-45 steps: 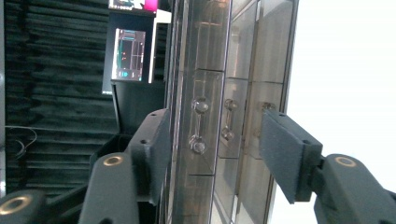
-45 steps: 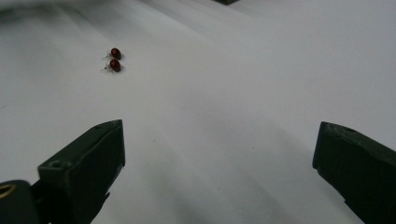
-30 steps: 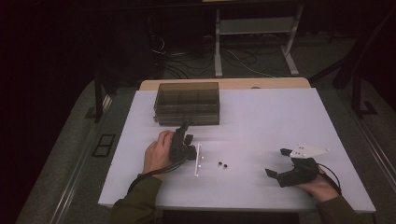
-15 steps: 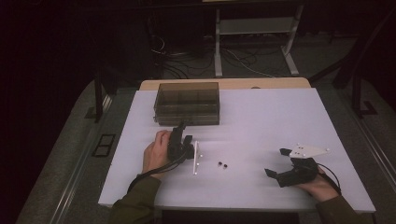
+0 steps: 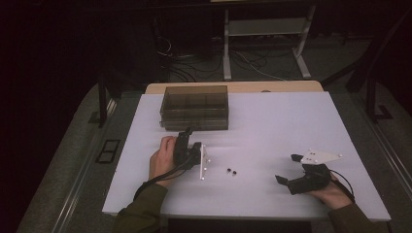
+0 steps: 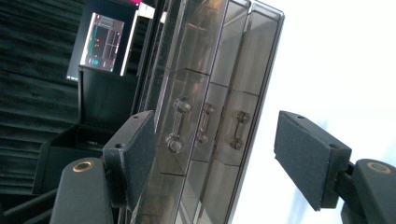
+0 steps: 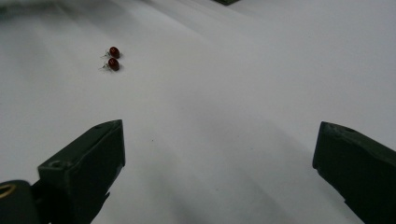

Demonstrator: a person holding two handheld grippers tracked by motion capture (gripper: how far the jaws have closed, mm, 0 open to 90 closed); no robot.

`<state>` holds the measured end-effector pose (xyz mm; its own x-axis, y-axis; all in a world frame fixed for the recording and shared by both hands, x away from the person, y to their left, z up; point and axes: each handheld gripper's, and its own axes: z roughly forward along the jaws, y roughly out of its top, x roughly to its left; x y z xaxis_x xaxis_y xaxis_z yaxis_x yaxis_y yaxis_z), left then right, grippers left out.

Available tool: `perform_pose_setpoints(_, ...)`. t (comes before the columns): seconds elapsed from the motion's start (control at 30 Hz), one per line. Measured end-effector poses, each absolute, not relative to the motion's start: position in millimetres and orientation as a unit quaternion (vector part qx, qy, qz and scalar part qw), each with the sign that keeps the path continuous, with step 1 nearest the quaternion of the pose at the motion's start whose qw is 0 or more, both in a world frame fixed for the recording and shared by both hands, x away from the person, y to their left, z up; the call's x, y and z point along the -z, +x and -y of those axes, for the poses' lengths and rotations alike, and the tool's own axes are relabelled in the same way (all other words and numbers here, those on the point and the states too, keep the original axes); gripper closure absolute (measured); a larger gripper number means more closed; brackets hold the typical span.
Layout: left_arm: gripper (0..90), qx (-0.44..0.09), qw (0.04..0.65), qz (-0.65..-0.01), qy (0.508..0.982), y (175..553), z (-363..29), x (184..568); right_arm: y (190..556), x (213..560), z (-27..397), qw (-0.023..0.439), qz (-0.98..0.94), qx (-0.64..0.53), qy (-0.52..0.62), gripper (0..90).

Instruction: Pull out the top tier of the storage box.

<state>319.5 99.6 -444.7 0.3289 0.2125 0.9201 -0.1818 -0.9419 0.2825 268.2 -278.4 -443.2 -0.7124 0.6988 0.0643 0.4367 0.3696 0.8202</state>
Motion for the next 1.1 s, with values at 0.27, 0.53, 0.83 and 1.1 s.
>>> perform_pose_setpoints(0.27, 28.0, -0.563, 0.181, -0.024, 0.806, 318.1, -98.6, 442.2, 268.5, 443.0, 278.4, 0.149, -0.813, -0.441, 0.349, 1.9)
perform_pose_setpoints(0.53, 27.4, -0.539, 0.206, -0.047, 0.815, 319.4, -99.4, 440.7, 268.6, 442.9, 278.4, 0.149, -0.814, -0.441, 0.348, 1.9)
perform_pose_setpoints(0.83, 27.2, -0.520, 0.225, -0.064, 0.821, 320.5, -100.1, 439.3, 268.5, 443.1, 278.1, 0.149, -0.814, -0.441, 0.347, 1.9)
perform_pose_setpoints(1.1, 27.0, -0.501, 0.245, -0.084, 0.826, 322.6, -102.8, 436.4, 268.3, 443.1, 278.1, 0.148, -0.815, -0.440, 0.347, 1.9)
